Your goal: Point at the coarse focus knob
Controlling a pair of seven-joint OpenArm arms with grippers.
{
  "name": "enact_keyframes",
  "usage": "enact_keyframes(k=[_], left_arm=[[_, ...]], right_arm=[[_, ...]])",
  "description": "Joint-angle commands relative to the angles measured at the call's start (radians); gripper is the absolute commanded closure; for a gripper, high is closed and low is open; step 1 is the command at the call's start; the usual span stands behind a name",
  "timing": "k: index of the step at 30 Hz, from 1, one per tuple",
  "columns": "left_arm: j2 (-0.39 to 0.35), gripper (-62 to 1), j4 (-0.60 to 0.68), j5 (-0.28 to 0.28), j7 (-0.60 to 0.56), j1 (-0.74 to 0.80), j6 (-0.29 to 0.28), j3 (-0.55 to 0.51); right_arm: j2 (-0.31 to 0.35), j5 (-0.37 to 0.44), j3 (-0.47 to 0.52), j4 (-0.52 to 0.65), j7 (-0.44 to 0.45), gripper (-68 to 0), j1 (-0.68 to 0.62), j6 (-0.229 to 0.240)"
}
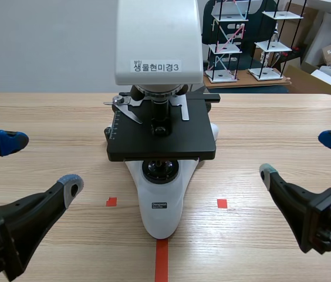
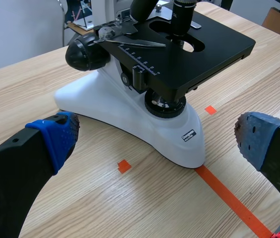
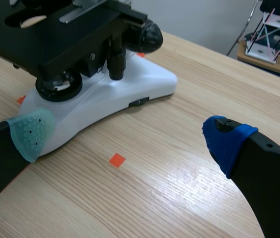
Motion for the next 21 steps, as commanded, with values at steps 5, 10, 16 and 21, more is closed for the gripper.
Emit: enact_keyframes(k=[5, 10, 16, 21], left_arm=[[0.0, -62.3, 0.021, -0.01, -0.011, 0.002, -0.003, -0.003], [0.0, -62.3, 0.021, -0.01, -0.011, 0.002, -0.003, -0.003], [0.0, -62.3, 0.021, -0.01, -0.011, 0.002, -0.003, -0.003], [0.0, -62.3, 0.021, -0.01, -0.011, 0.002, -0.003, -0.003]], right_arm=[[0.008, -0.005, 0.008, 0.018, -0.003, -67.9, 0.0, -0.003], [0.008, -0.031, 0.008, 0.018, -0.003, -67.9, 0.0, -0.003], [0.008, -0.031, 0.008, 0.018, -0.003, -67.9, 0.0, -0.003], [0.008, -0.031, 0.008, 0.018, -0.003, -67.9, 0.0, -0.003]])
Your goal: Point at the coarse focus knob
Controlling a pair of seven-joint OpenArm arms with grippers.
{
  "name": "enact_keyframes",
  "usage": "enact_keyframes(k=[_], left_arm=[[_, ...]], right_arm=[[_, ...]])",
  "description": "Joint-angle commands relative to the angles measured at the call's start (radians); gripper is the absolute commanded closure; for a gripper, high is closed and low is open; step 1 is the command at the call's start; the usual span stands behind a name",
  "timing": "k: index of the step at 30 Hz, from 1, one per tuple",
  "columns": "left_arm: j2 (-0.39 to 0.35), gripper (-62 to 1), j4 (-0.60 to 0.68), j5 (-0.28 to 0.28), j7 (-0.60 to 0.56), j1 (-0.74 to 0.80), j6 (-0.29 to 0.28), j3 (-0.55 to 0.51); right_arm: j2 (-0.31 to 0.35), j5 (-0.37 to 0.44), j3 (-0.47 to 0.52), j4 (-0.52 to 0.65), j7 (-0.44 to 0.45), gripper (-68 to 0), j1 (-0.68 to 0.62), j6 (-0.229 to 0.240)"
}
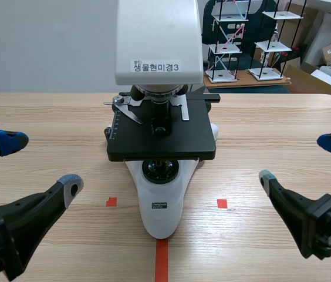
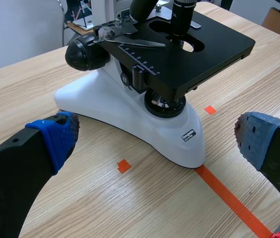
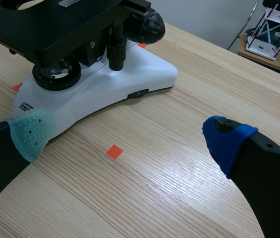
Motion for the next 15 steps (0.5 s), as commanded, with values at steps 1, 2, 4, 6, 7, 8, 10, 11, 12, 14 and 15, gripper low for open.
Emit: enact_keyframes(k=[1, 2, 4, 6, 7, 8, 10, 11, 12, 14, 15], left_arm=[[0.0, -62.3, 0.021, -0.01, -0.011, 0.002, -0.003, -0.003], [0.0, -62.3, 0.021, -0.01, -0.011, 0.002, -0.003, -0.003], [0.0, -62.3, 0.021, -0.01, -0.011, 0.002, -0.003, -0.003], [0.0, -62.3, 0.021, -0.01, -0.011, 0.002, -0.003, -0.003], [0.0, -62.3, 0.021, -0.01, -0.011, 0.002, -0.003, -0.003], [0.0, -62.3, 0.021, -0.01, -0.011, 0.002, -0.003, -0.003], [0.0, -62.3, 0.021, -0.01, -0.011, 0.002, -0.003, -0.003], [0.0, -62.3, 0.021, -0.01, -0.011, 0.002, -0.003, -0.003], [0.0, -62.3, 0.021, -0.01, -0.011, 0.002, -0.003, -0.003], [0.0, -62.3, 0.021, -0.01, -0.011, 0.002, -0.007, -0.003], [0.0, -62.3, 0.021, -0.01, -0.011, 0.002, -0.009, -0.003]], right_arm=[[0.008, 0.01, 0.008, 0.018, 0.014, -67.9, 0.0, -0.004], [0.008, 0.01, 0.008, 0.018, 0.014, -67.9, 0.0, -0.004], [0.008, 0.01, 0.008, 0.018, 0.014, -67.9, 0.0, -0.004], [0.008, 0.009, 0.008, 0.018, 0.014, -67.9, 0.0, -0.004], [0.008, 0.009, 0.008, 0.018, 0.014, -67.9, 0.0, -0.004], [0.008, 0.007, 0.008, 0.018, 0.014, -67.9, 0.0, -0.004], [0.008, 0.006, 0.008, 0.018, 0.014, -67.9, 0.0, -0.004], [0.008, 0.006, 0.008, 0.018, 0.014, -67.9, 0.0, -0.004], [0.008, 0.006, 0.008, 0.018, 0.015, -67.9, 0.0, -0.004], [0.008, 0.006, 0.008, 0.018, 0.015, -67.9, 0.0, -0.004], [0.008, 0.006, 0.008, 0.018, 0.015, -67.9, 0.0, -0.004]])
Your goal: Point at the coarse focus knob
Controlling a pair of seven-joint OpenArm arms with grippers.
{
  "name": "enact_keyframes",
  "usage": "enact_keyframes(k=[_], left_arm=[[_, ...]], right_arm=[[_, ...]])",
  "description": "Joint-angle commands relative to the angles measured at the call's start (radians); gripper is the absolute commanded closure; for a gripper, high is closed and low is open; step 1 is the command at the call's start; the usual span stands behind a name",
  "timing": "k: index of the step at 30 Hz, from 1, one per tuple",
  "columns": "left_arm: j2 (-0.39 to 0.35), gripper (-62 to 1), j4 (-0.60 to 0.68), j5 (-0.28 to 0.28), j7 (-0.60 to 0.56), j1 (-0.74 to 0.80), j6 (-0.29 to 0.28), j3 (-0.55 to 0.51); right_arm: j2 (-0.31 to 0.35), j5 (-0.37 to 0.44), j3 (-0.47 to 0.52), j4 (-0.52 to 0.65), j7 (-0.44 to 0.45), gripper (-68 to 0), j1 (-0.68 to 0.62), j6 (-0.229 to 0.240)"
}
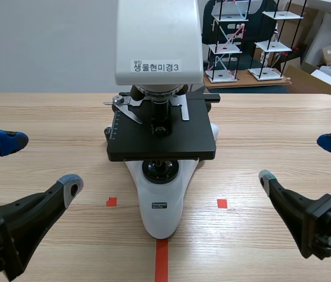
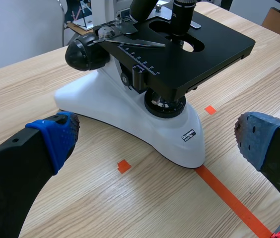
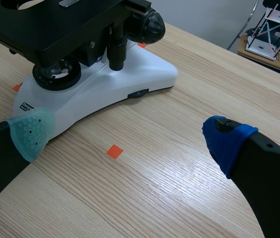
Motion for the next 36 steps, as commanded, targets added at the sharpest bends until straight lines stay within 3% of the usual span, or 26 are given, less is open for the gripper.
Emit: enact_keyframes(k=[1, 6, 8, 10, 14, 24, 31, 36], left_arm=[[0.0, -62.3, 0.021, -0.01, -0.011, 0.002, -0.009, -0.003], [0.003, -62.3, 0.021, -0.01, -0.011, 0.002, -0.012, -0.003], [0.003, -62.3, 0.021, -0.01, -0.011, 0.002, -0.012, -0.003], [0.003, -62.3, 0.021, -0.01, -0.011, 0.002, -0.012, -0.003], [0.003, -62.3, 0.021, -0.01, -0.011, 0.002, -0.013, -0.003], [0.003, -62.3, 0.021, -0.01, -0.011, 0.002, -0.017, -0.003], [0.003, -62.3, 0.021, -0.01, -0.011, 0.002, -0.017, -0.003], [0.003, -62.3, 0.021, -0.01, -0.011, 0.002, -0.017, -0.003]], right_arm=[[0.008, 0.006, 0.008, 0.018, 0.015, -67.9, 0.0, -0.004], [0.008, 0.006, 0.008, 0.018, 0.015, -67.9, 0.0, -0.004], [0.008, 0.006, 0.008, 0.018, 0.015, -63.5, 0.0, -0.004], [0.008, 0.006, 0.008, 0.018, 0.015, -47.3, 0.001, -0.004], [0.01, 0.007, 0.009, 0.018, 0.02, -0.9, 0.015, -0.004], [0.011, 0.042, 0.008, 0.018, 0.0, 0.2, 0.199, 0.008], [0.011, 0.15, 0.003, 0.018, -0.185, 0.2, 0.412, 0.008], [0.011, 0.153, -0.051, 0.018, -0.323, 0.2, 0.581, 0.008]])
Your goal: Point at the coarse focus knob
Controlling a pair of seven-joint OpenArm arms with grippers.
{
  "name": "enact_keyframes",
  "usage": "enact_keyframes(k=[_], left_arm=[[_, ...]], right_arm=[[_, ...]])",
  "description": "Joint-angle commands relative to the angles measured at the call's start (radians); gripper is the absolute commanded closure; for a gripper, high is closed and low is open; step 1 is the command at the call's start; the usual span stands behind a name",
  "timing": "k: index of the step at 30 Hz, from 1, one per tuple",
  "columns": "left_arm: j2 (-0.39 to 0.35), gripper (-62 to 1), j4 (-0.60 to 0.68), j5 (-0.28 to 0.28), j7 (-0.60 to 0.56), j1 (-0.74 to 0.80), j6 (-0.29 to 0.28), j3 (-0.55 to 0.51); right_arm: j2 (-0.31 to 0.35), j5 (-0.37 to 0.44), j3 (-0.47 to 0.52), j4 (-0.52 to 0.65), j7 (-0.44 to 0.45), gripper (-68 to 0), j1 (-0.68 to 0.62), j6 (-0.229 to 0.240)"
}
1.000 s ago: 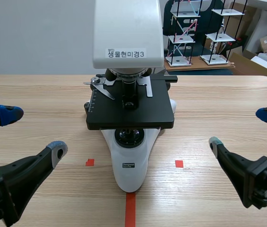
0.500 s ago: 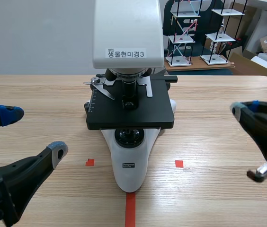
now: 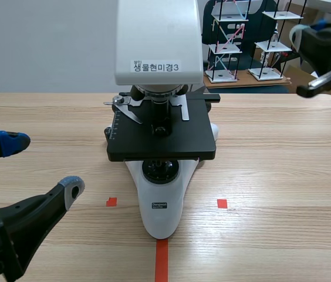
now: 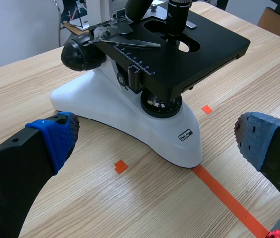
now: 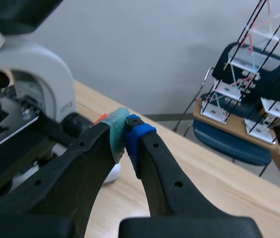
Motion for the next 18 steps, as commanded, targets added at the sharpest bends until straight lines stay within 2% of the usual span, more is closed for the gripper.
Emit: enact_keyframes(k=[1, 9, 18], left_arm=[[0.003, -62.3, 0.021, -0.01, -0.011, 0.002, -0.002, -0.003], [0.002, -62.3, 0.021, -0.01, -0.016, 0.002, -0.006, -0.003], [0.002, -62.3, 0.021, -0.01, -0.023, 0.002, -0.006, -0.003]], right_arm=[[0.011, 0.008, -0.031, 0.018, -0.027, 0.2, 0.048, -0.002], [0.01, 0.018, -0.18, -0.008, -0.228, 0.2, 0.257, -0.007], [-0.029, 0.109, -0.284, -0.211, -0.401, 0.2, 0.467, -0.006]])
